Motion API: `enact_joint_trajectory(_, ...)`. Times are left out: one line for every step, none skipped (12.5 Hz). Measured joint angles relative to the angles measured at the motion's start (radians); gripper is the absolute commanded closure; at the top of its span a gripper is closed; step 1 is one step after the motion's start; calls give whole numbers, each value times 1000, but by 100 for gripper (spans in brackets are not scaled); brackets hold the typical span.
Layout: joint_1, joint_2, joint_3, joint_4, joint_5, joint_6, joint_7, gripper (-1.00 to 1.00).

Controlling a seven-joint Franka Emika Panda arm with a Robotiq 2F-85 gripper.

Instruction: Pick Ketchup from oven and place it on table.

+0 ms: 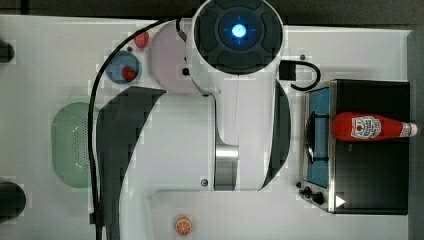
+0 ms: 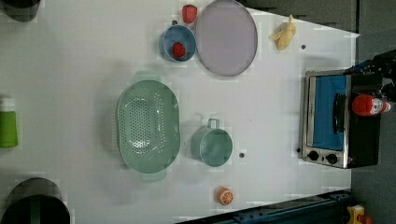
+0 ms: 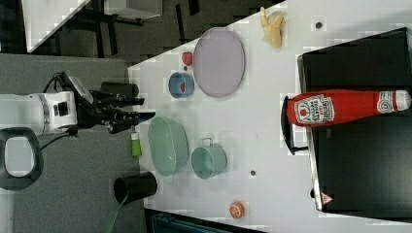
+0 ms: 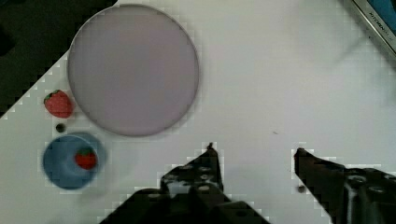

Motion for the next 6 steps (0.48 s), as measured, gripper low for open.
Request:
enact_joint_trajectory(1, -55, -10, -52, -5, -72, 0, -58)
enact_joint_trajectory(1, -127, -28, -108, -7, -138, 6, -80)
enact_joint_trajectory(-12, -195, -40, -139, -15, -148, 20, -99)
enact_joint_trajectory(-26, -248, -49, -136, -16, -142, 27, -100)
enact_joint_trajectory(-29, -289, -64, -125, -16, -143, 28, -100)
enact_joint_trajectory(-32, -314, -76, -102, -17, -150, 32, -100)
